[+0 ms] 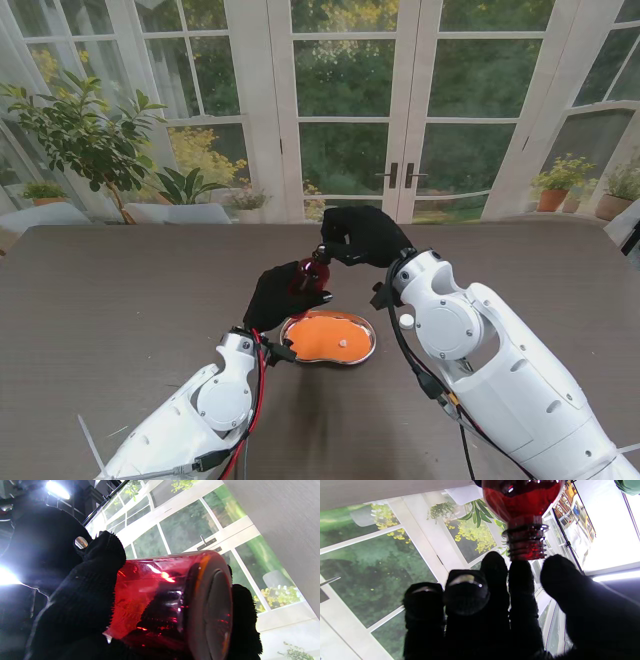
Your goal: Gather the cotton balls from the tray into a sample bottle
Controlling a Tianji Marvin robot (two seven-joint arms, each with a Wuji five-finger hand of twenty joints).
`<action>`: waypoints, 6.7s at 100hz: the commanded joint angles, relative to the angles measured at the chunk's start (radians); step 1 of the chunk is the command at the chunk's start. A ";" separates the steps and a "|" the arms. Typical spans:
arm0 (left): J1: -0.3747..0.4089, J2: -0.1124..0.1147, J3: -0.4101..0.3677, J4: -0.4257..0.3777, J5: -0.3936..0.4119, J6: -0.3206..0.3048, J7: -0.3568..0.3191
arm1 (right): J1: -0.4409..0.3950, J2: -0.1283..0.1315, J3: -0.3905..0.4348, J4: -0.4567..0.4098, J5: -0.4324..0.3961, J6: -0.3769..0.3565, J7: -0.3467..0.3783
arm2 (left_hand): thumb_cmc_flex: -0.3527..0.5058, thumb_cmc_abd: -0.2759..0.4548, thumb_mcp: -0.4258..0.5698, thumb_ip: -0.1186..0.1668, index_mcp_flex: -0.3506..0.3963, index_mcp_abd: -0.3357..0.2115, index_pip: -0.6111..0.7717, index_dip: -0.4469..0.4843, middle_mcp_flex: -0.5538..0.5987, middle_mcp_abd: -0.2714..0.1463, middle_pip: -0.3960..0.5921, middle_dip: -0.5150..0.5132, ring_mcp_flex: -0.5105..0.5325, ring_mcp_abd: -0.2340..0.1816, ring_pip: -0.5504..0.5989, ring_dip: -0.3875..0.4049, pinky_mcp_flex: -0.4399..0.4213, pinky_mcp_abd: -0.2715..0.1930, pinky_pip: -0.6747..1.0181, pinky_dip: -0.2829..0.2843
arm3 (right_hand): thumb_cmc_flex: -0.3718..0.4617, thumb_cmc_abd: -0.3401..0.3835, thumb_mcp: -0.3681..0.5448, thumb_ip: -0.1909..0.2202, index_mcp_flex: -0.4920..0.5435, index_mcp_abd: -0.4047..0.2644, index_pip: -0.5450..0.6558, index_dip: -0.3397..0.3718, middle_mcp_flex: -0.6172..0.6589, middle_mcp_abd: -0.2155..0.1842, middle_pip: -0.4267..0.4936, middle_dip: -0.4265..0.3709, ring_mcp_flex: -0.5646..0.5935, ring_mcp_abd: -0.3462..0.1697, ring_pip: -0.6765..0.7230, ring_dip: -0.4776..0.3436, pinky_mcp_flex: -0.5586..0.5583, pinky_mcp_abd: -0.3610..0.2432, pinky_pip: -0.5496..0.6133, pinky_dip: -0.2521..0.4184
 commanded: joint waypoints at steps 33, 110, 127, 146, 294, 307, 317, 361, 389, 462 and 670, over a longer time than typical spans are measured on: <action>0.009 -0.007 -0.008 -0.016 -0.001 -0.011 -0.016 | -0.013 -0.012 -0.001 -0.005 0.025 0.007 -0.016 | 0.157 0.169 0.382 -0.006 0.185 -0.413 0.134 0.029 0.085 -0.227 0.011 -0.001 0.021 -0.106 0.018 -0.004 -0.013 -0.097 0.040 0.006 | -0.047 0.173 -0.074 0.028 0.067 0.004 0.006 0.047 0.035 0.014 0.039 -0.037 0.032 0.011 0.036 0.003 0.007 0.024 0.031 0.014; 0.011 -0.010 -0.012 -0.014 0.011 -0.025 0.001 | -0.024 -0.015 0.012 -0.013 0.027 0.005 -0.034 | 0.138 0.159 0.432 -0.016 0.198 -0.426 0.139 0.033 0.090 -0.239 0.001 0.005 0.018 -0.113 0.018 -0.003 -0.014 -0.109 0.041 0.003 | -0.044 0.158 -0.082 0.030 0.042 -0.005 0.040 0.066 0.023 0.010 0.068 -0.019 0.032 0.004 0.051 0.004 0.015 0.019 0.038 0.011; 0.011 -0.009 -0.010 -0.016 0.006 -0.022 -0.005 | -0.016 -0.017 0.000 -0.005 0.025 -0.014 -0.042 | 0.141 0.159 0.427 -0.016 0.197 -0.421 0.137 0.031 0.091 -0.235 0.001 0.004 0.018 -0.110 0.018 -0.003 -0.015 -0.107 0.042 0.003 | -0.035 0.121 -0.070 0.026 0.029 -0.008 0.025 0.049 0.016 0.008 0.056 -0.024 0.033 -0.009 0.050 0.002 0.018 0.011 0.037 0.008; 0.009 -0.009 -0.009 -0.017 0.000 -0.024 -0.010 | 0.002 -0.013 -0.017 0.010 0.018 -0.047 -0.027 | 0.143 0.162 0.422 -0.016 0.196 -0.418 0.135 0.030 0.091 -0.232 0.002 0.003 0.018 -0.109 0.018 -0.003 -0.015 -0.104 0.042 0.003 | 0.038 -0.024 0.026 0.029 -0.002 -0.009 0.017 0.015 -0.011 0.006 0.038 -0.010 0.034 -0.029 0.031 -0.005 0.013 -0.005 0.029 0.001; 0.004 -0.016 -0.010 -0.011 0.011 -0.057 0.010 | 0.015 -0.014 -0.036 -0.011 0.049 -0.016 0.000 | 0.141 0.161 0.420 -0.016 0.198 -0.421 0.135 0.030 0.092 -0.232 0.005 0.002 0.021 -0.111 0.019 -0.003 -0.010 -0.106 0.045 0.002 | -0.161 0.221 -0.160 0.194 0.263 0.005 0.070 0.319 0.160 -0.020 0.160 0.086 0.032 -0.003 0.174 0.048 0.063 0.062 0.021 0.010; 0.005 -0.017 -0.010 -0.012 0.010 -0.054 0.014 | 0.016 -0.009 -0.035 -0.019 0.038 -0.023 0.013 | 0.141 0.163 0.418 -0.016 0.198 -0.417 0.135 0.030 0.092 -0.229 0.006 0.001 0.021 -0.109 0.019 -0.003 -0.010 -0.104 0.045 0.002 | -0.153 0.234 -0.222 0.244 0.339 0.002 0.054 0.414 0.209 -0.027 0.167 0.099 0.032 -0.004 0.215 0.063 0.076 0.068 0.023 0.006; 0.006 -0.018 -0.010 -0.014 0.010 -0.053 0.016 | 0.015 -0.008 -0.034 -0.020 0.020 -0.032 0.010 | 0.143 0.163 0.417 -0.016 0.196 -0.417 0.134 0.030 0.092 -0.229 0.006 0.001 0.020 -0.110 0.018 -0.003 -0.010 -0.104 0.045 0.002 | -0.144 0.204 -0.257 0.249 0.409 -0.006 0.058 0.421 0.253 -0.032 0.167 0.102 0.032 -0.004 0.243 0.075 0.090 0.069 0.024 0.004; 0.012 -0.019 -0.019 -0.026 0.014 -0.047 0.032 | -0.005 0.000 -0.013 -0.036 -0.026 -0.078 0.000 | 0.145 0.165 0.412 -0.015 0.196 -0.414 0.133 0.029 0.092 -0.225 0.007 0.001 0.021 -0.108 0.019 -0.003 -0.009 -0.103 0.046 0.003 | -0.122 0.089 -0.161 0.159 0.392 -0.076 -0.047 0.254 0.198 -0.002 0.053 0.060 0.032 -0.007 0.164 0.044 0.056 0.049 0.005 0.010; 0.011 -0.021 -0.019 -0.027 0.012 -0.050 0.035 | -0.021 0.005 0.011 -0.047 -0.038 -0.111 0.000 | 0.146 0.165 0.409 -0.015 0.195 -0.411 0.133 0.029 0.092 -0.224 0.009 0.000 0.022 -0.106 0.019 -0.003 -0.008 -0.103 0.047 0.003 | -0.063 0.042 -0.139 0.034 0.257 -0.166 -0.054 0.125 0.091 -0.017 -0.007 0.005 0.033 -0.025 0.090 0.016 0.016 0.028 -0.009 0.016; 0.015 -0.016 -0.021 -0.039 0.004 -0.044 0.021 | -0.001 0.026 0.022 -0.048 -0.023 -0.172 0.090 | 0.147 0.167 0.406 -0.015 0.195 -0.409 0.133 0.029 0.092 -0.220 0.011 -0.001 0.021 -0.103 0.018 -0.004 -0.010 -0.099 0.045 0.003 | 0.121 -0.448 0.151 -0.050 0.038 -0.181 0.053 0.085 -0.050 -0.032 0.009 0.051 0.035 -0.061 -0.033 -0.014 -0.039 -0.006 -0.044 0.022; 0.014 -0.016 -0.009 -0.038 -0.012 -0.041 0.002 | 0.009 -0.023 -0.016 -0.005 -0.018 -0.111 -0.093 | 0.154 0.171 0.396 -0.014 0.194 -0.397 0.128 0.029 0.093 -0.209 0.014 -0.005 0.020 -0.094 0.017 -0.003 -0.012 -0.093 0.043 0.005 | 0.104 -0.512 0.141 -0.061 0.125 -0.142 0.164 0.209 0.168 -0.027 -0.013 0.016 0.038 -0.134 0.093 0.068 0.166 0.029 -0.119 -0.054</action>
